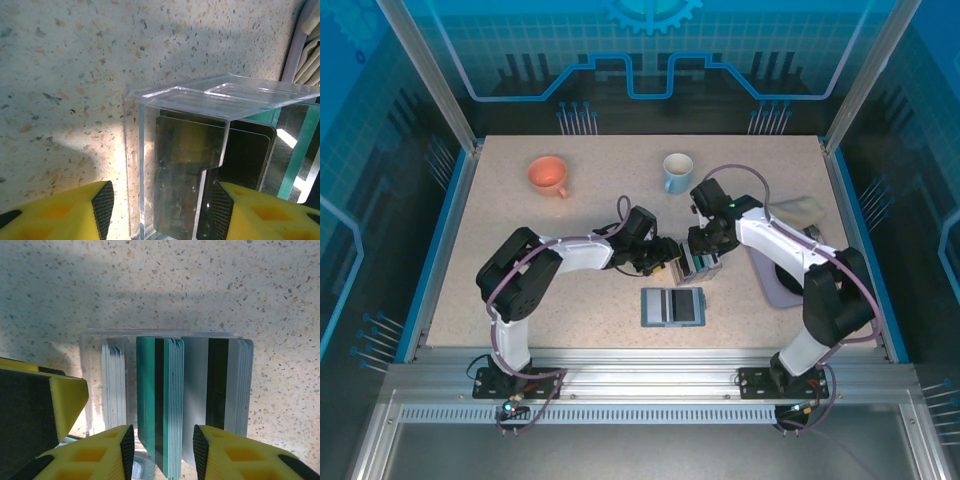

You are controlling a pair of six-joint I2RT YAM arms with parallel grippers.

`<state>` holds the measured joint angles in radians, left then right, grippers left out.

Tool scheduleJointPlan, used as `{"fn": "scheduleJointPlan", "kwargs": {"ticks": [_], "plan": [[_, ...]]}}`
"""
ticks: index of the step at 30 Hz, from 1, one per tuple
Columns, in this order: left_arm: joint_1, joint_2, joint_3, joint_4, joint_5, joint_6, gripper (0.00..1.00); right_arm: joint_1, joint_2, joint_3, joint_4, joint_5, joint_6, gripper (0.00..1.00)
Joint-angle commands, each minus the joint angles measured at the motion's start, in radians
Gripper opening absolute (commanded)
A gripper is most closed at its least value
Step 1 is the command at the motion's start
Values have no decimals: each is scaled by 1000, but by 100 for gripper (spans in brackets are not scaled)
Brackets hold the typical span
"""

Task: Put the credit cards into the card holder

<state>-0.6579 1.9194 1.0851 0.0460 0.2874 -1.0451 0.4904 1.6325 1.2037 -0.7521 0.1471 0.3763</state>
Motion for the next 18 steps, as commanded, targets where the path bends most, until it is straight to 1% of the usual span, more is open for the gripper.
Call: {"fn": "scheduleJointPlan", "kwargs": {"ticks": [1, 4, 11, 13, 18], "plan": [[8, 29, 20, 18, 35, -9, 57, 17, 31, 30, -42, 67, 13, 38], [7, 34, 5, 17, 30, -14, 55, 30, 47, 30, -50, 98, 14, 39], [8, 53, -34, 40, 30, -36, 52, 62, 98, 46, -55, 121, 10, 43], [8, 55, -41, 43, 30, -40, 51, 76, 117, 53, -63, 154, 14, 44], [8, 52, -42, 38, 29, -34, 50, 112, 153, 69, -94, 299, 28, 45]]}}
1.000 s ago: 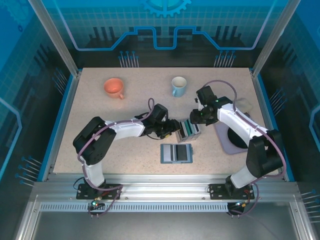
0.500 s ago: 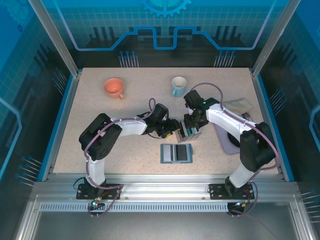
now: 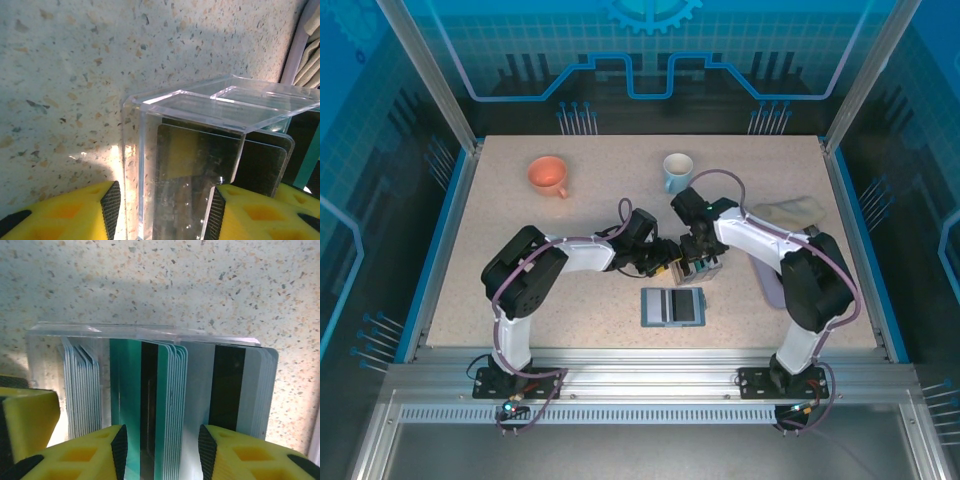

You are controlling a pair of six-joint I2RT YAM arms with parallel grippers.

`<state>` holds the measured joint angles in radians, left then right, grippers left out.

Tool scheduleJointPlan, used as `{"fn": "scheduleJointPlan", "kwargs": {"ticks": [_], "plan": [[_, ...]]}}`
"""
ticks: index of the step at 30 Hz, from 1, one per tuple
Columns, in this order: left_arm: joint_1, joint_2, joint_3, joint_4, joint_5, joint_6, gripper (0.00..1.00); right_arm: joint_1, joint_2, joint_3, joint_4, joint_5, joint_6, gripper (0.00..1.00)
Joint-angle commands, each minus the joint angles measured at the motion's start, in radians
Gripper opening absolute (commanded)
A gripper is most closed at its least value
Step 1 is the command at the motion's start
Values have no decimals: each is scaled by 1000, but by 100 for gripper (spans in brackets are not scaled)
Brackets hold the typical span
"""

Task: Put the credit cards into the card holder

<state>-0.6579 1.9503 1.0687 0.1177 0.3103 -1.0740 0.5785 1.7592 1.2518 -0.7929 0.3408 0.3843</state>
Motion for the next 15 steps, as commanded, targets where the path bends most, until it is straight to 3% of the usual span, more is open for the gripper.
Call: {"fn": "scheduleJointPlan", "kwargs": {"ticks": [1, 7, 15], "plan": [[8, 21, -26, -36, 6, -3, 50, 31, 31, 26, -62, 135, 20, 44], [8, 16, -26, -47, 1, 4, 48, 50, 7, 40, -86, 221, 22, 40], [8, 14, -26, -51, 2, 6, 48, 53, -3, 46, -91, 212, 14, 35]]}}
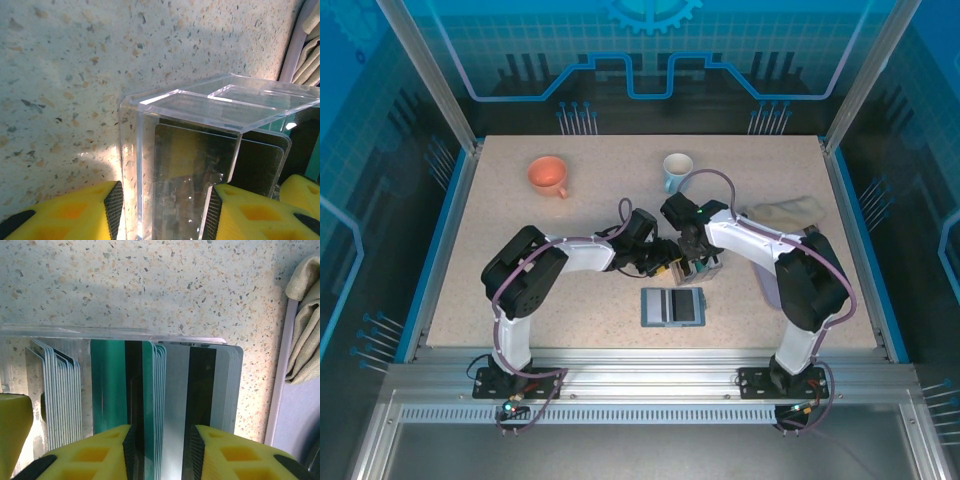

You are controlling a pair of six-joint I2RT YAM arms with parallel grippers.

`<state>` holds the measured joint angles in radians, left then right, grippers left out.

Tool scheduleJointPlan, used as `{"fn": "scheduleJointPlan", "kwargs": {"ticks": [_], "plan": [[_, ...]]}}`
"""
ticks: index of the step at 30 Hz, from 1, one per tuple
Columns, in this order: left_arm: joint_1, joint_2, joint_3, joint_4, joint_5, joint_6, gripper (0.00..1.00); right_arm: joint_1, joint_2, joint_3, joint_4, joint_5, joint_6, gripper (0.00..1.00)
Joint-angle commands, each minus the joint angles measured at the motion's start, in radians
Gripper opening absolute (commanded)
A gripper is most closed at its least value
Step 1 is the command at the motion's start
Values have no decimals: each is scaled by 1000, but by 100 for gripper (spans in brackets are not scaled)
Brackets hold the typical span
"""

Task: Put the credit cards into the card holder

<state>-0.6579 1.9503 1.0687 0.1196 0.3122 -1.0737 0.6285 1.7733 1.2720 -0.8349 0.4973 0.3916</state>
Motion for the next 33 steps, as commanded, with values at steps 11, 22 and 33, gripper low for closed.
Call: {"fn": "scheduleJointPlan", "kwargs": {"ticks": [11, 22, 33], "plan": [[7, 11, -29, -58, 3, 10, 48, 12, -19, 27, -50, 51, 3, 18], [8, 12, -28, -61, 1, 13, 48, 14, -47, 41, -63, 36, 5, 7], [7, -47, -37, -64, -2, 42, 51, -4, -174, 19, -52, -173, 51, 0]]}}
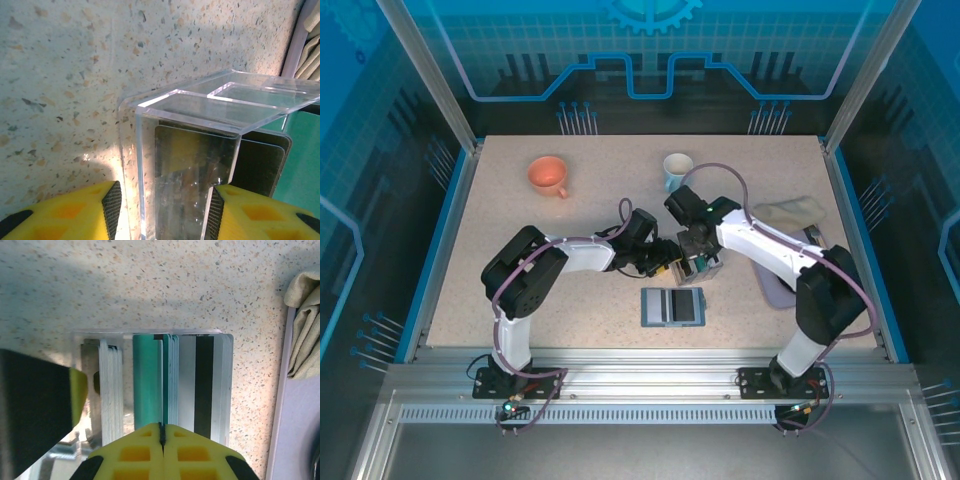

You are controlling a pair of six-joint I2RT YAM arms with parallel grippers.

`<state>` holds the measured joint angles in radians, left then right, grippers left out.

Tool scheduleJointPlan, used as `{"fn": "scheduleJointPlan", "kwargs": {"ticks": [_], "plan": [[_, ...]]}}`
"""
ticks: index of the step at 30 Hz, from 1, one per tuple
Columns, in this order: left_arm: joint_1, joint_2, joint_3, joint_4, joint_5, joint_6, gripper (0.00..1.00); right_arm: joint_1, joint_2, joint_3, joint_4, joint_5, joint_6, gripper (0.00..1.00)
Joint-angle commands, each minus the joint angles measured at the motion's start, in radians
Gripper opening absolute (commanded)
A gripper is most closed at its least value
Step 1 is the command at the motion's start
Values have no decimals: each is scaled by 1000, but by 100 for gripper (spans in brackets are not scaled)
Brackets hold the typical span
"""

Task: Put the credit cards into the card holder

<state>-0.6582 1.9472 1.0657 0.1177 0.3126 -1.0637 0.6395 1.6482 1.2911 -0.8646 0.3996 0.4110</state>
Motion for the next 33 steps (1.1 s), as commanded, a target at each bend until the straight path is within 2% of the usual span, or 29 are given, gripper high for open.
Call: {"fn": "scheduleJointPlan", "kwargs": {"ticks": [1, 5, 11, 17, 24, 26, 28, 31, 33], "plan": [[8, -57, -36, -61, -2, 36, 52, -22, -64, -5, -17, -96, 40, 0], [8, -124, -48, -55, -7, 49, 56, -59, -159, -50, 22, -201, 84, 0], [8, -260, -96, -1, -3, 50, 66, -180, -346, -200, 192, -500, 187, 0], [12, -339, -144, 211, 124, -20, 75, -344, -506, -359, 413, -832, 343, 0], [12, -311, -90, 334, 242, -75, 73, -414, -547, -406, 535, -1014, 449, 0], [11, -299, -81, 367, 262, -92, 66, -422, -548, -406, 564, -1046, 469, 0], [11, -296, -81, 413, 275, -114, 52, -428, -548, -433, 565, -1056, 474, 0], [11, -306, -88, 459, 284, -127, 36, -440, -553, -443, 545, -1051, 465, 0], [12, -318, -88, 460, 284, -119, 18, -449, -554, -454, 547, -1068, 464, 0]]}}
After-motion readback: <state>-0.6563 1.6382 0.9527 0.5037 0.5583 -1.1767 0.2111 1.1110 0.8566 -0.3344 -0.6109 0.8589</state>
